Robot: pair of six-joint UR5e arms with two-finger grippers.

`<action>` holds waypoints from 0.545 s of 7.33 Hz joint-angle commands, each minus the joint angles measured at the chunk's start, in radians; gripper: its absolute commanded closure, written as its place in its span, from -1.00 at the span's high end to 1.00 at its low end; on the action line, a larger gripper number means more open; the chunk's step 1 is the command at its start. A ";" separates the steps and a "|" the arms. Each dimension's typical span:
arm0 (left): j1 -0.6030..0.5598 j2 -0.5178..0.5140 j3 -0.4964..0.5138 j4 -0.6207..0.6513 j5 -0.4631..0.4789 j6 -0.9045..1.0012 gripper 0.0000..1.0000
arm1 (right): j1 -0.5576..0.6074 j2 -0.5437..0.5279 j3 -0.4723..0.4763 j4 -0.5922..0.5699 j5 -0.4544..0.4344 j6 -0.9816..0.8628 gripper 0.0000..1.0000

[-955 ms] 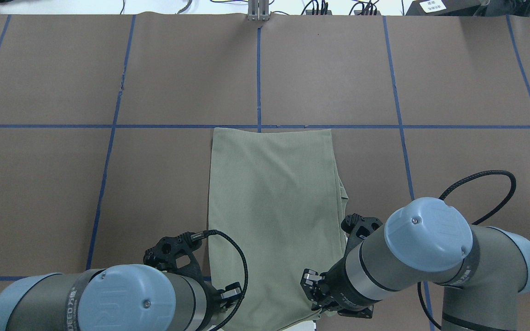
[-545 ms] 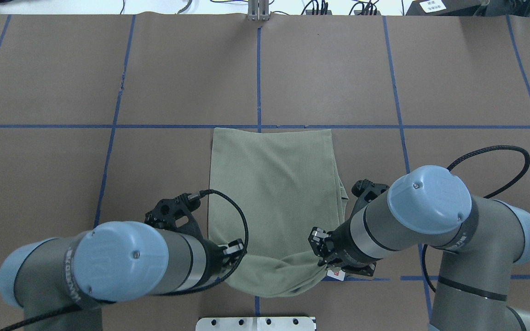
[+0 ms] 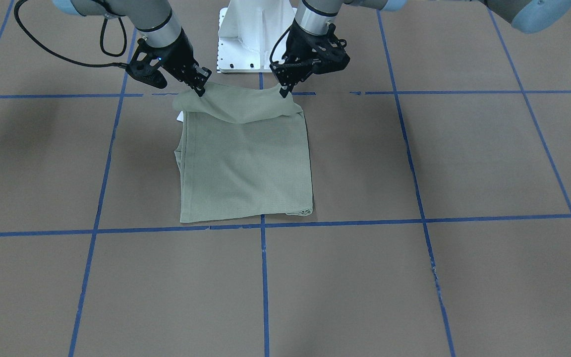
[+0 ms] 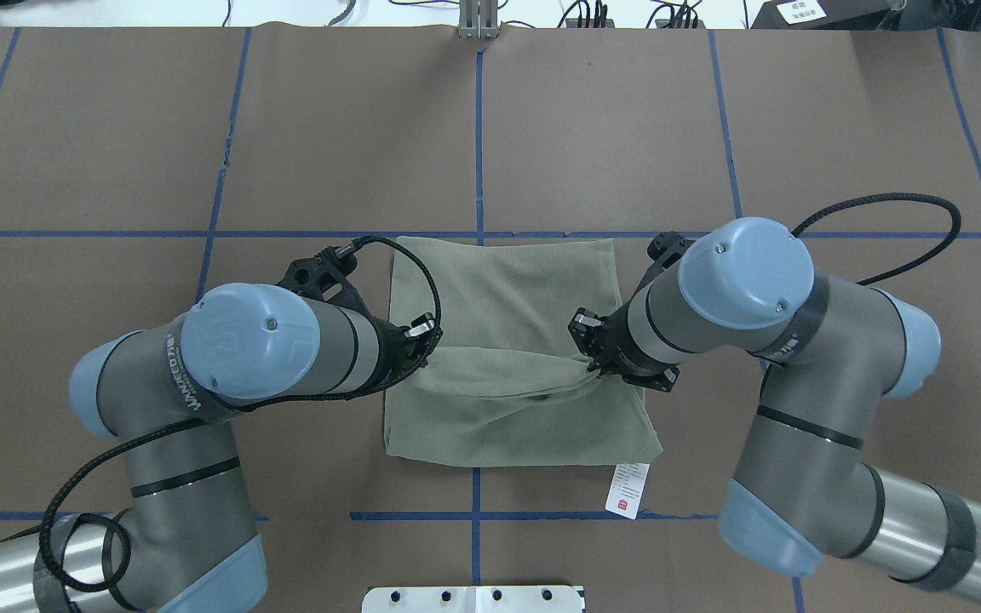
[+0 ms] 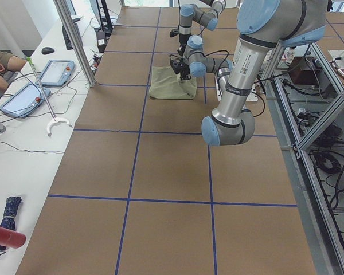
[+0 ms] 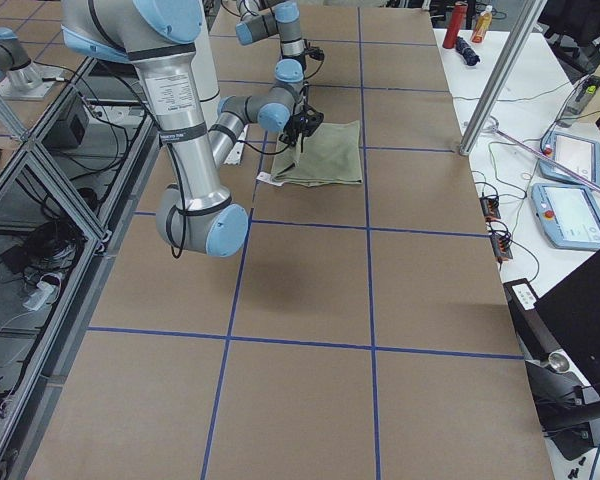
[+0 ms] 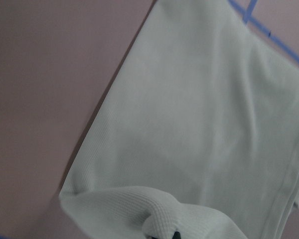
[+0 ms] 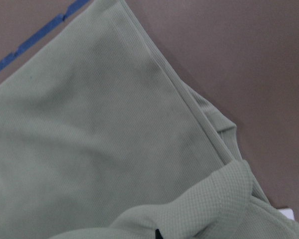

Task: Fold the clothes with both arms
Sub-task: 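Lift both near corners and fold them over toward the far end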

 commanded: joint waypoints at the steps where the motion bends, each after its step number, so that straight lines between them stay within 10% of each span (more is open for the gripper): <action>1: -0.048 -0.010 0.089 -0.105 0.000 0.007 -1.00 | 0.062 0.055 -0.131 0.097 0.000 -0.017 -1.00; 4: -0.098 -0.030 0.143 -0.156 -0.003 0.064 -1.00 | 0.091 0.122 -0.217 0.116 0.004 -0.017 -1.00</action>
